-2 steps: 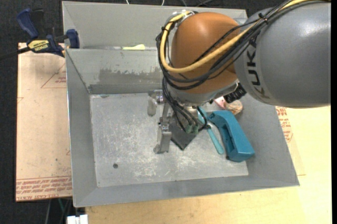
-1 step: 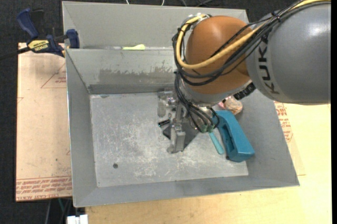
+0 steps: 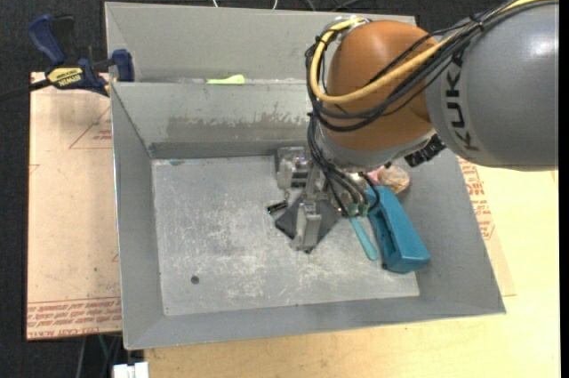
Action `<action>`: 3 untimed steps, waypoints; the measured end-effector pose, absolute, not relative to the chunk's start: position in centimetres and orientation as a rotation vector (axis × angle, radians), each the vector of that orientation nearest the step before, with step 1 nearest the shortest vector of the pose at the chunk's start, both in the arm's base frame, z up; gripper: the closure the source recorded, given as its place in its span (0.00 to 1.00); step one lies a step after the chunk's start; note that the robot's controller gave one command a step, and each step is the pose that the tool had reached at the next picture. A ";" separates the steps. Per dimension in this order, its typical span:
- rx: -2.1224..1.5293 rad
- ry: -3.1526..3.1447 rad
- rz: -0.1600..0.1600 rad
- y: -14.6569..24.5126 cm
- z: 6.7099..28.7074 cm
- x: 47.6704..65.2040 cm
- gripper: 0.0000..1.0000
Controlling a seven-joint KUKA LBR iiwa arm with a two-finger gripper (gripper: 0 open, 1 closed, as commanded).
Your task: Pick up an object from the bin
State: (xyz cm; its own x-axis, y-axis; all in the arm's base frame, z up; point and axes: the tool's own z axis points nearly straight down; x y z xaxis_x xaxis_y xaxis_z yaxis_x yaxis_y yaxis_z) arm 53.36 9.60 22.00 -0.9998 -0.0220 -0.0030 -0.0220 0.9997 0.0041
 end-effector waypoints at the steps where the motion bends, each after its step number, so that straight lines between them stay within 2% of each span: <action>1: -0.137 3.133 0.004 5.7 17.0 56.5 0.00; 2: -0.155 3.126 0.010 2.4 12.6 58.2 0.00; 3: -0.100 3.132 0.008 0.7 9.6 58.8 0.00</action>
Offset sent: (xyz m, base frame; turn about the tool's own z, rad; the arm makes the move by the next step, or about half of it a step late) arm 0.0479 -0.0707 -0.0915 -0.0813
